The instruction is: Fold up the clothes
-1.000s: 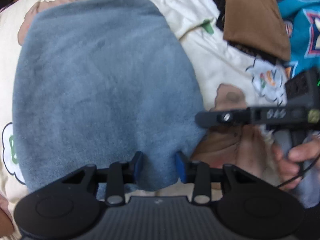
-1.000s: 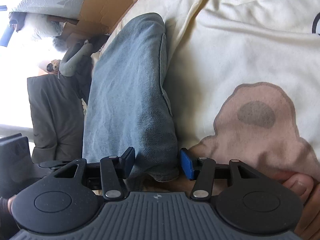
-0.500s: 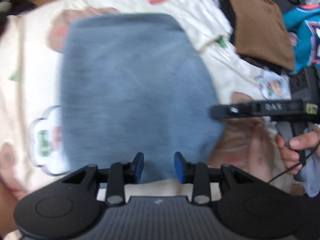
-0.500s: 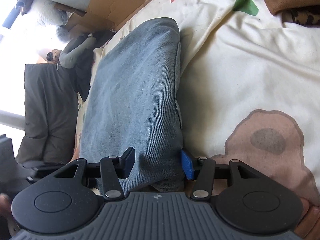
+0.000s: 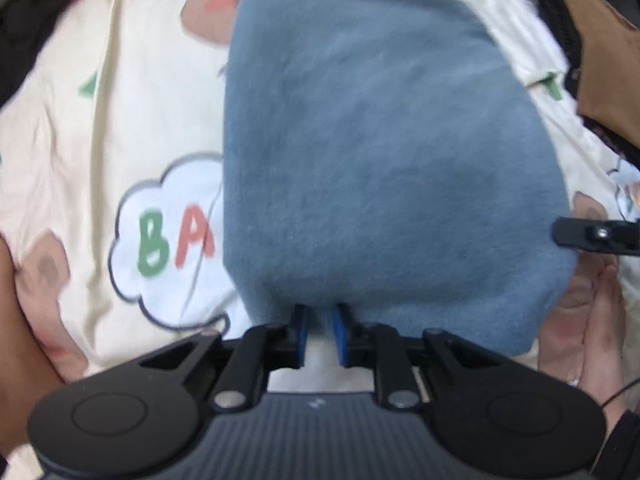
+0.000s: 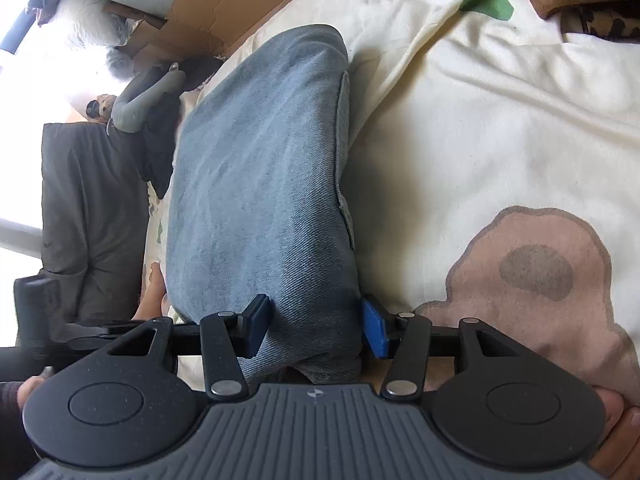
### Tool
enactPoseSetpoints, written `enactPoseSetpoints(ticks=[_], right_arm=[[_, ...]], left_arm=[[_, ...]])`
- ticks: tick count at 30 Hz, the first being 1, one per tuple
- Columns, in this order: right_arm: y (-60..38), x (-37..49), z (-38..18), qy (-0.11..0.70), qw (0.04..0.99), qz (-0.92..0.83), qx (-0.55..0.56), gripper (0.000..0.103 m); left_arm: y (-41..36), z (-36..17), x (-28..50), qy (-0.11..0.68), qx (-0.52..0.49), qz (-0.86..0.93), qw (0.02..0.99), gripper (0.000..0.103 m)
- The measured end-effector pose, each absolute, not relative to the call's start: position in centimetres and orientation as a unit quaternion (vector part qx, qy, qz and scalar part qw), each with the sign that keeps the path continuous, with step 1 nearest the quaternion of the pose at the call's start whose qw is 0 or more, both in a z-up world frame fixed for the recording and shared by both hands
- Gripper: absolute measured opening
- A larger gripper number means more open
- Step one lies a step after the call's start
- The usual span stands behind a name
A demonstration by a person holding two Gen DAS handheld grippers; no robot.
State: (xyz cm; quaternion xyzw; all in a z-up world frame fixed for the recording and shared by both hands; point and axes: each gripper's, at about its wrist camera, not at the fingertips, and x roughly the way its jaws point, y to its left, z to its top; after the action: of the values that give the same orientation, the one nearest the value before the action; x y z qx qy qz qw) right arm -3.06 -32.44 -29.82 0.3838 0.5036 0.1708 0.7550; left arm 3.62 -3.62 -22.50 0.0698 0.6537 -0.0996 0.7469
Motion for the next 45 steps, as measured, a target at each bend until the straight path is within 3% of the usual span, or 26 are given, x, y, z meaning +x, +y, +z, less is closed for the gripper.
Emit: enactPoseSetpoints(ticks=[9,18,21,22,23,28,32,36,45], right_arm=[[-33.1,-2.6,-28.8,0.48,0.767,0.17,0.392,0.052],[-33.0,-2.6,-29.4,0.484,0.764,0.163,0.394,0.052],[-32.9,-2.3,-29.4,0.48,0.766,0.165,0.394,0.052],[-32.9,-2.2,-29.4,0.478,0.768,0.166,0.394,0.052],[-33.0,-2.1,-29.3,0.475,0.768,0.166,0.395,0.052],[-33.3,-1.6,-29.4,0.467,0.772,0.161,0.401,0.052],[-33.7,-1.3,-29.6,0.457,0.772,0.15,0.414,0.053],[-33.8,-1.1,-29.6,0.454,0.776,0.139,0.415,0.052],[-34.6,-0.8,-29.4,0.446,0.783,0.122,0.417,0.052]], left_arm=[[-3.2,-16.5,5.0,0.608,0.086,-0.108,0.782,0.016],[-2.5,-19.9,7.1,0.619,0.073,-0.085,0.777,0.02],[-2.3,-20.7,7.4,0.617,0.075,-0.08,0.779,0.03],[-2.2,-20.5,7.6,0.619,0.075,-0.078,0.778,0.037],[-2.1,-20.2,7.7,0.62,0.075,-0.076,0.777,0.038],[-2.6,-17.2,9.6,0.593,0.094,-0.091,0.795,0.028],[-3.7,-15.6,11.8,0.563,0.097,-0.117,0.812,0.028],[-4.8,-17.2,14.9,0.561,0.107,-0.125,0.811,0.023],[-7.1,-19.9,20.7,0.565,0.159,-0.132,0.799,0.023]])
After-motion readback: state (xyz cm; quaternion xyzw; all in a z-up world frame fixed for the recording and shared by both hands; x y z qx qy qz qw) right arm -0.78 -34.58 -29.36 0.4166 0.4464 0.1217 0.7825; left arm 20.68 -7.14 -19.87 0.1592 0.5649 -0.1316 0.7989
